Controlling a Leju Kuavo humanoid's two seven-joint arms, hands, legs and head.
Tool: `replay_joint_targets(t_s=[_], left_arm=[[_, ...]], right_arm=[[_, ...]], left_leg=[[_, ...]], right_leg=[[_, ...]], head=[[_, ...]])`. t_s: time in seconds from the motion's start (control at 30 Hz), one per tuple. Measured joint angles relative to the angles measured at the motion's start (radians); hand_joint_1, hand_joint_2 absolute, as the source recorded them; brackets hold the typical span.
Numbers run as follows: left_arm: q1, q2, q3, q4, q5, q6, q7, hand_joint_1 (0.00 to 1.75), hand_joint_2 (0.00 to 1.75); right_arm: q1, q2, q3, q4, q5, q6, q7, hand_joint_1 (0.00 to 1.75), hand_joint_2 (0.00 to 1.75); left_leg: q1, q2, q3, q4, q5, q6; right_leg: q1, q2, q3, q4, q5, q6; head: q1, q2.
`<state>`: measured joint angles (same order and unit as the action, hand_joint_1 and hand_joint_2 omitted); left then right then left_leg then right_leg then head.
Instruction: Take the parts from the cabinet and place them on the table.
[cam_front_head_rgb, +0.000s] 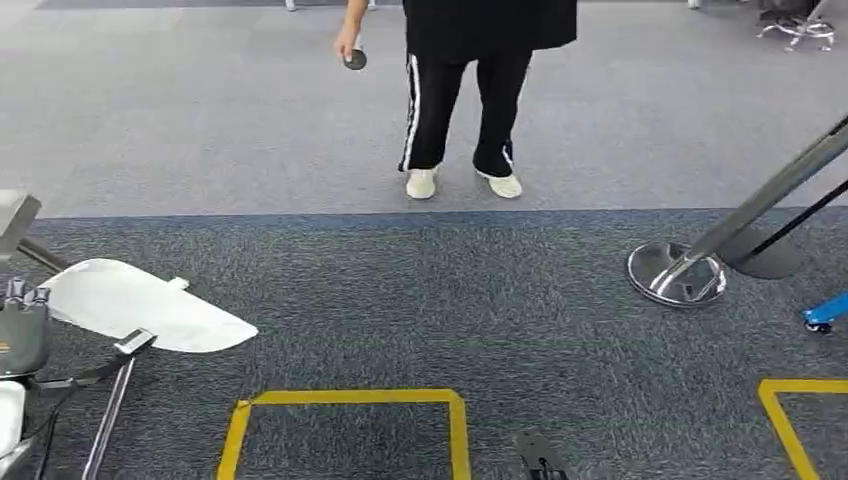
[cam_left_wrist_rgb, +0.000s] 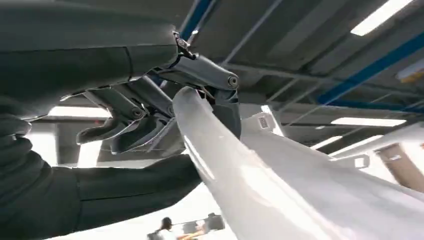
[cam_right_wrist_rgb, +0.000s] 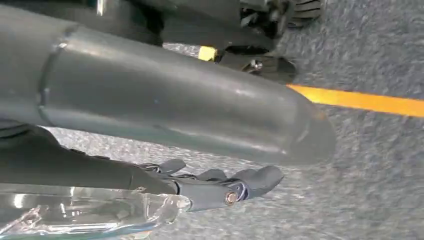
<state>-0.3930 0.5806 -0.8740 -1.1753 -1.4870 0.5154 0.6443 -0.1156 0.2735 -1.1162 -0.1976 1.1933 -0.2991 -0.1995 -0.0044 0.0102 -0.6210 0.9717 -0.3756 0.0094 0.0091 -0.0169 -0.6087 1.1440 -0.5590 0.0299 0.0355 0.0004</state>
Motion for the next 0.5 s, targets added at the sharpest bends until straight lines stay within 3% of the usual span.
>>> replay_joint_targets(t_s=[0.07,0.1,0.13,0.17,0.2,0.23,0.27,0.3,0.4,0.43,0.47,0.5], left_arm=[[0.002,-0.006,0.000,0.002,0.000,0.000,-0.001,1.75,1.75],[0.003,-0.008,0.000,0.003,0.000,0.000,-0.001,1.75,1.75],[0.003,-0.008,0.000,0.005,0.000,0.000,-0.001,1.75,1.75],[0.003,-0.009,0.000,0.006,0.000,0.000,-0.001,1.75,1.75],[0.003,-0.011,0.001,0.008,0.000,0.000,-0.001,1.75,1.75],[0.003,-0.012,0.002,0.009,0.000,0.000,-0.001,1.75,1.75],[0.001,-0.012,0.003,0.010,0.000,0.000,-0.001,1.75,1.75],[-0.002,-0.014,0.004,0.010,0.000,0.001,-0.001,1.75,1.75],[0.005,-0.013,0.003,0.015,0.000,0.003,-0.002,1.75,1.75],[0.007,-0.012,0.003,0.017,0.000,0.003,-0.002,1.75,1.75],[0.003,-0.012,0.003,0.018,0.000,0.004,-0.002,1.75,1.75],[-0.004,-0.014,0.003,0.018,0.000,0.005,-0.002,1.75,1.75]], right_arm=[[0.002,0.000,0.001,0.000,0.000,0.000,0.001,0.00,0.00],[0.003,0.000,0.001,0.000,0.000,-0.002,0.001,0.00,0.00],[0.004,0.000,0.001,0.000,0.000,-0.002,0.001,0.00,0.00],[0.003,0.000,0.002,0.000,0.000,-0.003,0.000,0.00,0.00],[0.002,0.000,0.002,0.000,-0.001,-0.003,0.000,0.00,0.00],[0.002,0.000,0.003,0.000,-0.002,-0.003,0.000,0.00,0.00],[0.005,0.000,0.003,0.001,-0.003,-0.004,0.000,0.00,0.00],[0.005,0.001,0.003,0.002,-0.004,-0.005,-0.002,0.00,0.00],[0.004,0.000,0.003,0.002,-0.008,-0.009,-0.003,0.00,0.00],[0.002,0.000,0.003,0.002,-0.008,-0.010,-0.003,0.00,0.00],[0.001,0.000,0.003,0.002,-0.008,-0.010,-0.004,0.00,0.00],[0.002,0.000,0.003,0.002,-0.008,-0.010,-0.004,0.00,0.00]], left_leg=[[0.003,-0.027,0.000,0.000,-0.001,0.002],[0.005,-0.041,0.000,0.000,-0.001,0.002],[0.008,-0.056,0.000,0.001,0.000,0.001],[0.011,-0.071,0.001,0.001,0.000,-0.002],[0.017,-0.087,0.002,0.003,0.000,-0.007],[0.022,-0.102,0.002,0.007,-0.002,-0.016],[0.019,-0.116,-0.005,0.014,-0.003,-0.026],[0.022,-0.128,-0.015,0.022,0.000,-0.031],[0.029,-0.162,-0.026,0.012,0.016,-0.049],[0.029,-0.140,-0.029,0.018,0.010,-0.049],[0.019,-0.076,-0.044,0.050,-0.011,-0.051],[0.019,-0.042,-0.077,0.119,-0.049,-0.054]], right_leg=[[0.000,0.016,-0.082,0.166,-0.063,0.005],[-0.002,0.016,-0.105,0.199,-0.064,0.008],[-0.003,0.016,-0.103,0.183,-0.042,0.010],[-0.007,0.017,-0.081,0.128,-0.002,0.013],[-0.015,0.026,-0.041,0.037,0.050,0.018],[-0.026,0.062,0.001,-0.052,0.094,0.028],[-0.038,0.120,0.020,-0.097,0.093,0.038],[-0.038,0.119,0.037,-0.115,0.083,0.025],[-0.029,0.084,0.031,-0.106,0.089,0.006],[-0.032,0.070,0.034,-0.111,0.092,-0.002],[-0.028,0.061,0.035,-0.112,0.094,-0.009],[-0.023,0.046,0.035,-0.112,0.093,-0.015]], head=[[0.000,0.000],[0.000,0.000],[0.000,0.000],[0.000,0.000],[0.000,0.000],[0.001,0.000],[0.002,0.000],[-0.001,0.000],[0.000,0.000],[0.000,0.000],[-0.005,0.000],[-0.005,0.000]])
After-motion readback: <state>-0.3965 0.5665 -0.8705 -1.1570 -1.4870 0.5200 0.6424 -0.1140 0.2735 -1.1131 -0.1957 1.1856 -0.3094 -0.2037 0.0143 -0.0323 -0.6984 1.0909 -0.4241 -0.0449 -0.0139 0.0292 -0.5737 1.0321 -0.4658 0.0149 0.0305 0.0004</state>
